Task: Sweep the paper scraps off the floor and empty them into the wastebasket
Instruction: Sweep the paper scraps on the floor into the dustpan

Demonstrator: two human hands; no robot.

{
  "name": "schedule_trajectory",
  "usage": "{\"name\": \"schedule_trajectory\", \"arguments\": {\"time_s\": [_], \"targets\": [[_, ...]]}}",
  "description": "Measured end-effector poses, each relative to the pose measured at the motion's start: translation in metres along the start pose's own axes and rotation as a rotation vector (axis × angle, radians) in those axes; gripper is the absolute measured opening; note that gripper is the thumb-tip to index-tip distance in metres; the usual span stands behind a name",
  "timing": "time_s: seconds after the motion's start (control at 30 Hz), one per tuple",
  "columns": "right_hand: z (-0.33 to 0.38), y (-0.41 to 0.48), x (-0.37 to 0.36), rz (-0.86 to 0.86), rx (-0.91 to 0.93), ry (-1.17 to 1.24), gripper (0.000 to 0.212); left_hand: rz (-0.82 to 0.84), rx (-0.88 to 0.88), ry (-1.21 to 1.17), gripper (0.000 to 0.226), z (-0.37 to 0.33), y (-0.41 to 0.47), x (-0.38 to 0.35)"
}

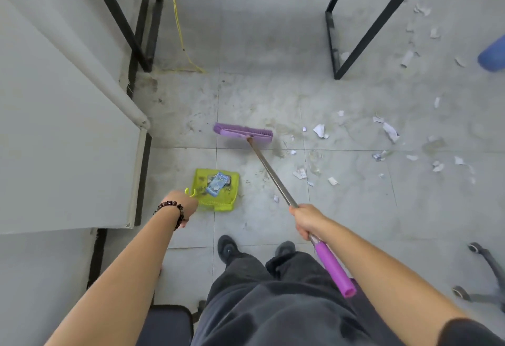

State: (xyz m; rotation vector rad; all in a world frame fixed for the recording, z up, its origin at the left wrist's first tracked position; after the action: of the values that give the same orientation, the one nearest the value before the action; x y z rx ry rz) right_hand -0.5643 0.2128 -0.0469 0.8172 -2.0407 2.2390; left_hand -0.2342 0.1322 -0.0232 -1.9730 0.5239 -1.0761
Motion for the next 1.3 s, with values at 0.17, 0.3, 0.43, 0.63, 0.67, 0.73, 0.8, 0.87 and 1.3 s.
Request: {"name": "schedule_trajectory", "arguments": {"time_s": [0.17, 0.3, 0.43, 0.63, 0.67, 0.73, 0.8, 0.87, 1.3], "targets": [[-0.044, 0.024, 0.005, 0.108, -0.239, 0.14, 0.018, -0.043, -0.048, 0.059, 0.013, 0.021, -0.027, -0.034], [-0.086, 0.03, 0.027, 0.092, -0.226, 0.102, 0.024, -0.035, -0.111, 0.255, 0.012, 0.009, -0.034, -0.053], [-0.129, 0.03, 0.043, 0.056, -0.172, 0.251, 0.021, -0.012, -0.18, 0.422, 0.009, -0.033, -0.029, -0.06], [-0.142, 0.047, 0.083, -0.072, -0.076, 0.454, 0.02, 0.043, -0.245, 0.607, 0.014, -0.079, -0.025, -0.081], [-0.143, 0.054, 0.092, -0.106, -0.075, 0.443, 0.023, 0.054, -0.248, 0.625, 0.015, -0.084, -0.024, -0.086], [-0.142, 0.067, 0.106, -0.156, -0.094, 0.404, 0.026, 0.073, -0.263, 0.645, 0.017, -0.091, -0.02, -0.098], [-0.141, 0.079, 0.117, -0.181, -0.131, 0.356, 0.028, 0.072, -0.276, 0.642, 0.018, -0.096, -0.017, -0.106], [-0.144, 0.089, 0.122, -0.188, -0.177, 0.319, 0.034, 0.057, -0.292, 0.637, 0.015, -0.1, -0.012, -0.11], [-0.26, 0.035, 0.051, 0.011, -0.169, 0.366, 0.039, 0.093, -0.374, 0.706, 0.018, -0.138, -0.001, -0.122]]}}
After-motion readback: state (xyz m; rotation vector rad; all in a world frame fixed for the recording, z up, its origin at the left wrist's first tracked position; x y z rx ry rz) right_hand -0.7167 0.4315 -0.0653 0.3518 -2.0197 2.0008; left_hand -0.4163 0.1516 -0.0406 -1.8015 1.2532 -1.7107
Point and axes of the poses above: each hand's wrist, its own y-axis towards the middle knuckle, its own x-axis out of the back of the hand, z = x × y, the point moved 6 cm from there along y, towards the middle knuckle, and after that the axes turned 15 degrees about -x, right-handed, at the moved point
